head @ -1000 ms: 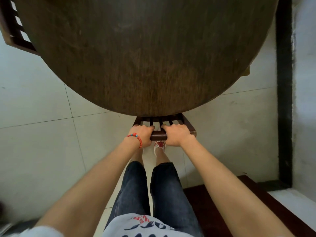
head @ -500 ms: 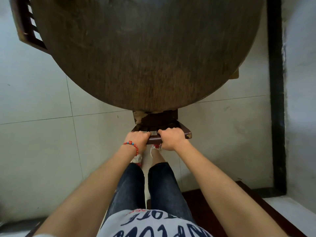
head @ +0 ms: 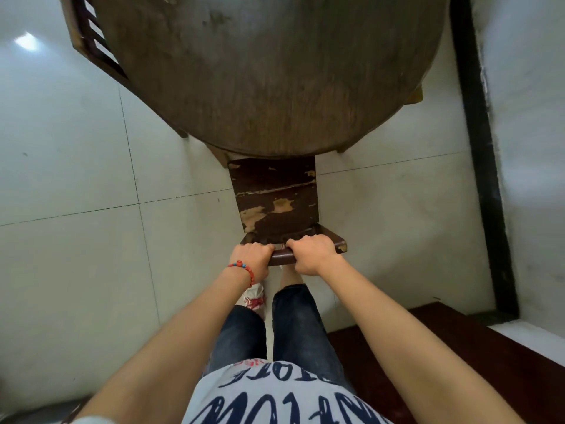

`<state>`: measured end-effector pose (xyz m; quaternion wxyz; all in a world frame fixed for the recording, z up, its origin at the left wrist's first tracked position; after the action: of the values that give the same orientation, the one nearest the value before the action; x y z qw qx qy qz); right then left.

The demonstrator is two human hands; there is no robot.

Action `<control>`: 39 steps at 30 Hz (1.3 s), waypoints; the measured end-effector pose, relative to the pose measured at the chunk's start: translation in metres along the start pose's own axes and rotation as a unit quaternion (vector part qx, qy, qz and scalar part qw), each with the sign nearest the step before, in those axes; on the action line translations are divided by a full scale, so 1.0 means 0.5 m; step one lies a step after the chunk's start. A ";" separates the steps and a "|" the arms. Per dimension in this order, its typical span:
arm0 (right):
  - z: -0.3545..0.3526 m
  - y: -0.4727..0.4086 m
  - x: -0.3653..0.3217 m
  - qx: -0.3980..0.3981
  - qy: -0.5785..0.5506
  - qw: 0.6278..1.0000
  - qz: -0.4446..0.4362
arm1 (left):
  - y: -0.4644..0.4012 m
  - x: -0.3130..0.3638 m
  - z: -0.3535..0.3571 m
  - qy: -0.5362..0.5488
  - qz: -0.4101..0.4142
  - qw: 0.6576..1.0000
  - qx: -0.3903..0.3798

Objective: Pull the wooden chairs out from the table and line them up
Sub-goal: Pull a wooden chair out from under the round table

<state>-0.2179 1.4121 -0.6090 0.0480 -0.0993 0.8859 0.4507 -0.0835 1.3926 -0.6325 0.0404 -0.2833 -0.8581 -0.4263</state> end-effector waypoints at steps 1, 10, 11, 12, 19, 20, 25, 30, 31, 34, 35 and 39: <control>0.005 0.007 -0.016 0.002 0.001 1.000 0.001 | 0.016 -0.006 0.007 0.000 0.004 1.000 0.004; 0.064 0.043 -0.057 -0.012 -0.023 1.000 0.016 | 0.058 -0.006 0.063 -0.012 0.019 1.000 -0.010; 0.074 0.043 -0.058 -0.012 -0.019 1.000 0.016 | 0.059 -0.004 0.074 -0.012 0.020 1.000 -0.010; 0.084 0.043 -0.058 -0.012 -0.016 1.000 0.016 | 0.059 -0.002 0.086 -0.011 0.022 1.000 -0.012; 0.152 0.044 -0.046 0.006 -0.015 1.000 0.018 | 0.042 0.017 0.144 -0.024 0.028 0.999 -0.028; 0.162 0.043 -0.045 0.005 -0.020 1.000 0.018 | 0.041 0.019 0.150 -0.027 0.030 0.999 -0.030; 0.208 0.047 -0.054 -0.007 -0.047 0.999 0.016 | 0.044 0.021 0.177 -0.031 0.039 0.998 -0.045; 0.234 0.046 -0.062 -0.038 -0.079 0.996 0.009 | 0.050 0.002 0.193 0.010 0.044 0.995 -0.090; 0.241 0.047 -0.063 -0.056 -0.092 0.994 0.006 | 0.054 -0.002 0.197 0.022 0.045 0.994 -0.102; 0.257 0.051 -0.064 -0.091 -0.116 0.989 0.005 | 0.066 -0.007 0.207 0.056 0.044 0.990 -0.119; 0.258 0.052 -0.063 -0.093 -0.118 0.989 0.005 | 0.068 -0.007 0.208 0.063 0.042 0.990 -0.115; 0.246 0.045 -0.064 -0.128 -0.136 0.982 -0.002 | 0.068 -0.014 0.198 0.101 0.023 0.987 -0.121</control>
<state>-0.1924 1.5285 -0.6582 0.1559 -0.0440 0.8057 0.5697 -0.0428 1.4805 -0.6731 0.1018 -0.2612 -0.7849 -0.5526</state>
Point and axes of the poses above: each hand's wrist, its own y-axis away from the middle knuckle, its own z-axis out of the palm, x = y × z, the point moved 2 cm from there along -y, towards the middle knuckle, and after that the axes turned 5 degrees about y, right-handed, at the moved point
